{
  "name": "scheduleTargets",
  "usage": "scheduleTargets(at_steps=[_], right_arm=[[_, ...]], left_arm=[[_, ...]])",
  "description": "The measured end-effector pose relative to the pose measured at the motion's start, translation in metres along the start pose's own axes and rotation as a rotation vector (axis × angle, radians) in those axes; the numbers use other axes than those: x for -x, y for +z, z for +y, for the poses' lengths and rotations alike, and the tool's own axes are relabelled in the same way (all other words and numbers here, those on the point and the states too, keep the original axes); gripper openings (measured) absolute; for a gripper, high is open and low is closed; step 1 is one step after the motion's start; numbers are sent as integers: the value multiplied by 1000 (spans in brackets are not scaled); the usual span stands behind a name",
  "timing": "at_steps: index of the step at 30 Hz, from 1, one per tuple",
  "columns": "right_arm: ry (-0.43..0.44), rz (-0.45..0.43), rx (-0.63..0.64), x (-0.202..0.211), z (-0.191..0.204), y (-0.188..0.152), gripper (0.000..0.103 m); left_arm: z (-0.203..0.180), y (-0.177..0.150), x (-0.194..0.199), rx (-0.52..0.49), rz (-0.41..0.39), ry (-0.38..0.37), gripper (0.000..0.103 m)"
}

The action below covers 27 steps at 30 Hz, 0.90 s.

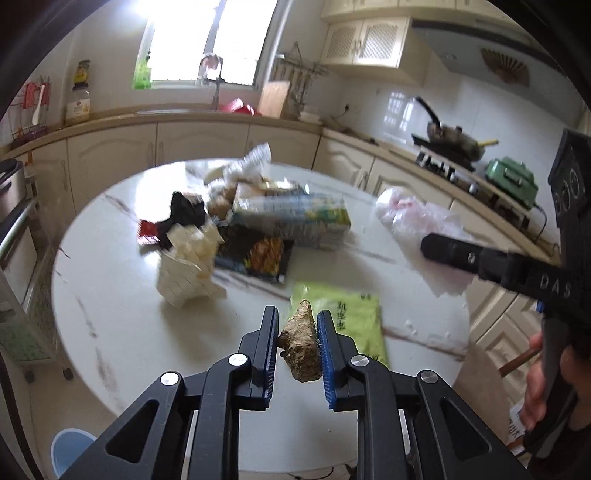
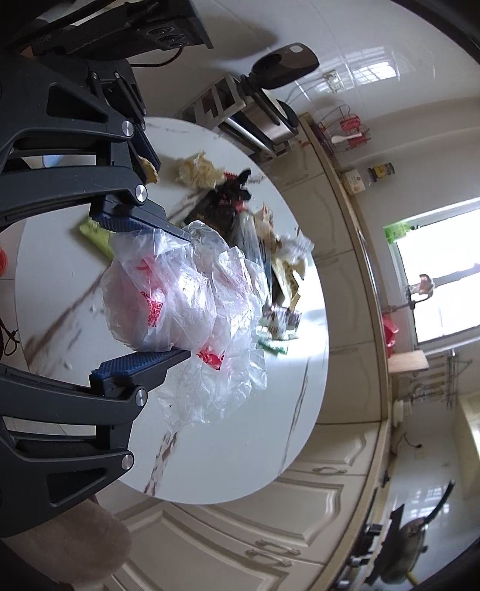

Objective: Collect trash
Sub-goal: 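Carry both items to the blue bucket and open the left tool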

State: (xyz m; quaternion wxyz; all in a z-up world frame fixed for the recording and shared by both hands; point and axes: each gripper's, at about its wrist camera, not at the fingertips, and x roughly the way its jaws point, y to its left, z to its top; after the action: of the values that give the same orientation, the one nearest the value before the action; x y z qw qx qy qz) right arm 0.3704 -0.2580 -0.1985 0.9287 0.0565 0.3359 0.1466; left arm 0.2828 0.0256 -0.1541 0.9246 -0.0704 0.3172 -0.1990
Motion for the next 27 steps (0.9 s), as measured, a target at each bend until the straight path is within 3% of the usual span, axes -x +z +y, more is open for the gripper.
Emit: scheduleTargets(at_steps=[4,10,15,20,25,27], right_arm=[[38,-15,58,10,39,4,51],[162,11,181,7,127,-3,51],[302,101,308,-21,220,-30,52],[418,232,423,-71,312,-65,51],[480,368,501,-135,385,-105,52],[469,432,527,-165,407,-123,52]], left_arm=[[24,1,37,48,-55,23,17],[94,-25,103,163,-71,163,17],[178,-77,152,332,-52,333,17],[282,-138,174,523,51,555,17],[373,-189,156,681,162,550,17],[405,-206,140,754,205,487,17]])
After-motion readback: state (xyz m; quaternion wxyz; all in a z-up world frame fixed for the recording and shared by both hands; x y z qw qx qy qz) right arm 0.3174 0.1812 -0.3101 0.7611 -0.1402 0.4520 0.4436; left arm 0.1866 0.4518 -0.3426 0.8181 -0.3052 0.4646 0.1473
